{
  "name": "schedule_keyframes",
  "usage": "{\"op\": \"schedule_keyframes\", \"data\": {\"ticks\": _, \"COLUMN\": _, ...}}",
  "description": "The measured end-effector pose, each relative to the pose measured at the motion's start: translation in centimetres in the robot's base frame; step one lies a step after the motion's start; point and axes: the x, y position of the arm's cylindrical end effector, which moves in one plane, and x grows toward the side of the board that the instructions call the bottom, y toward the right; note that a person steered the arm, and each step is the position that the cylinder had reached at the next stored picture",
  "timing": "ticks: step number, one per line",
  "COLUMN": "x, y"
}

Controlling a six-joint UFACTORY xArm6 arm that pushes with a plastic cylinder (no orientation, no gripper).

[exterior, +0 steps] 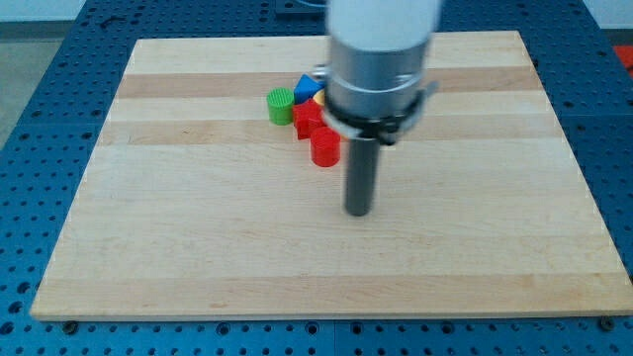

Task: Slide the red circle to center

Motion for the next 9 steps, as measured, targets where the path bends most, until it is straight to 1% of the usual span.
{"op": "schedule_keyframes", "data": {"ticks": 1, "x": 1.3, "y": -3.0}}
{"op": "schedule_keyframes", "data": {"ticks": 2, "x": 2.6, "y": -7.6}}
{"op": "schedule_keyframes", "data": {"ticks": 3, "x": 0.1, "y": -5.0}}
{"op": "schedule_keyframes", "data": {"ticks": 4, "x": -2.7, "y": -3.7}}
{"op": "schedule_keyframes", "data": {"ticks": 5, "x": -2.8, "y": -3.7}}
{"op": "schedule_keyframes", "data": {"ticks": 6, "x": -6.6, "y": -2.0}}
{"op": "schedule_keyframes", "data": {"ticks": 8, "x": -7.1, "y": -1.9}}
{"op": "schedule_keyframes", "data": {"ticks": 9, "x": -3.6, "y": 0.6}}
